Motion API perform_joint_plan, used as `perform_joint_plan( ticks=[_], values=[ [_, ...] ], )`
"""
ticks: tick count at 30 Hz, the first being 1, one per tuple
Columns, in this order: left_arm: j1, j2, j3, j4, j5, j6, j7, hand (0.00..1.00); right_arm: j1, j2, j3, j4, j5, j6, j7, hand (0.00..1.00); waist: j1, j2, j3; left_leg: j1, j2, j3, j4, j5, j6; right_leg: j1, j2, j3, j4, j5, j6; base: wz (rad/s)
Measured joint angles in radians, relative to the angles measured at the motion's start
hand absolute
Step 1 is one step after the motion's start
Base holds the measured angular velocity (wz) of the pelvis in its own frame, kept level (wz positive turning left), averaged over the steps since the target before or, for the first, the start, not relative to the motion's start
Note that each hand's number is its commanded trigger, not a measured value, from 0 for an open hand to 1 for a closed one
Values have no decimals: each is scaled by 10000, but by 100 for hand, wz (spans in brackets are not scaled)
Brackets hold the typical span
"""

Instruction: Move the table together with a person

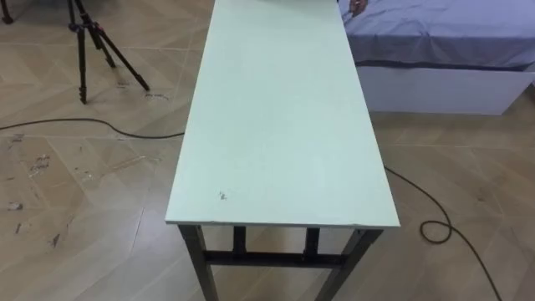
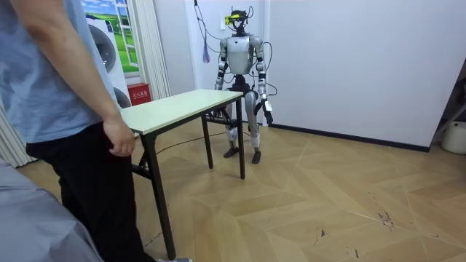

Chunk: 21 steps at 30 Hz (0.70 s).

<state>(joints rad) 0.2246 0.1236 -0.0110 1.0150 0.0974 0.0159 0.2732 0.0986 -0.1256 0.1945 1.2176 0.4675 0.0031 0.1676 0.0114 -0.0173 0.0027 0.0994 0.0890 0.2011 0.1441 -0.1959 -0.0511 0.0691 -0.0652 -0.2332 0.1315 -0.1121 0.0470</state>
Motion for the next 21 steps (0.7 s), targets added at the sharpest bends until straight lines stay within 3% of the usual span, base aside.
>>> perform_joint_plan(
  ticks=[8,12,14,17,21],
  values=[
    [15,-2,-2,3,-701,3,-14,0,-3,0,-158,21,317,121,206,0,-46,17,7,-3,1,19,-10,0,0,-26,12,50,-3,0,0,0],
    [-39,18,12,261,-2538,14,-411,0,81,-11,-215,26,1016,209,339,0,-45,31,8,-8,1,20,-10,0,0,-34,12,114,-3,-1,1,0],
    [-79,66,88,481,-3935,23,-945,0,90,-37,-444,92,1082,205,552,0,-42,78,10,-10,5,23,-9,-1,1,-40,13,114,-1,0,0,0],
    [-18,65,61,491,-5111,38,-1650,0,114,-102,-665,148,1275,217,755,0,-20,126,8,-38,17,66,-4,-12,-3,-104,23,99,29,0,-1,-3],
    [44,124,-38,-156,-6843,279,-2968,0,554,-384,-813,-952,1762,528,953,0,-40,188,24,-218,18,2,80,-14,2,-201,13,36,65,13,-19,5]
  ],
)
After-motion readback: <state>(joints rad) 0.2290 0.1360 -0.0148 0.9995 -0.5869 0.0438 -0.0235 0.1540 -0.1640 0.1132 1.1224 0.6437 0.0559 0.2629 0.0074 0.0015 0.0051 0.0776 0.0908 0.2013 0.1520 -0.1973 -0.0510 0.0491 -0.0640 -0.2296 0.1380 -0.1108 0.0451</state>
